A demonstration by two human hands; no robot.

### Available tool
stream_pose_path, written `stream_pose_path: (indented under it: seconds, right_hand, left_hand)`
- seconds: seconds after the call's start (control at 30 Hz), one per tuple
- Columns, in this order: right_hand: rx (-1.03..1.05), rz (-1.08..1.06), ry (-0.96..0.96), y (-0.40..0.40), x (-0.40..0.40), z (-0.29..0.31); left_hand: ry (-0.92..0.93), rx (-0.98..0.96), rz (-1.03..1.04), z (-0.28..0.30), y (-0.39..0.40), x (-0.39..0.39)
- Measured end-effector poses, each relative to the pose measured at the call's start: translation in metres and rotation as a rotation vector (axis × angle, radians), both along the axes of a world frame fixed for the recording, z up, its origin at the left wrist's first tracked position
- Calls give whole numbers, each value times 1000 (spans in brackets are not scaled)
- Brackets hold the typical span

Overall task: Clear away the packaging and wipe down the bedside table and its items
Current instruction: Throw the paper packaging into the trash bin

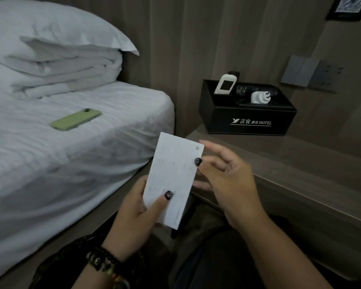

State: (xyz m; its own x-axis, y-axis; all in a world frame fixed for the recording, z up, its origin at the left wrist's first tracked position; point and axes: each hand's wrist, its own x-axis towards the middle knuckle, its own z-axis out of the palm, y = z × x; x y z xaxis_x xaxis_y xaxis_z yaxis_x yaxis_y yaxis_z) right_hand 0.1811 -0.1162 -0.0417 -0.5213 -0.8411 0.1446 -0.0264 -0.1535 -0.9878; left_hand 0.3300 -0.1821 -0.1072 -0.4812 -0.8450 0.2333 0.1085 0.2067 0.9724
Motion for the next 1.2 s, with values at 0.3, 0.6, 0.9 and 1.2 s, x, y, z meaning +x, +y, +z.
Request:
stream_pose_path:
  seconds: [0.3, 0.6, 0.9, 1.2]
  right_hand:
    - [146, 53, -21, -48, 63, -81]
    - [366, 299, 353, -59, 94, -152]
    - [640, 381, 598, -65, 84, -186]
    - [670, 393, 602, -59, 71, -184]
  left_hand:
    - [-700, -370, 360, -52, -12, 52]
    - [-727, 155, 357, -144, -23, 116]
    - [-1165, 588, 108, -241, -50, 108]
    - [-1014, 515, 177, -245, -44, 88]
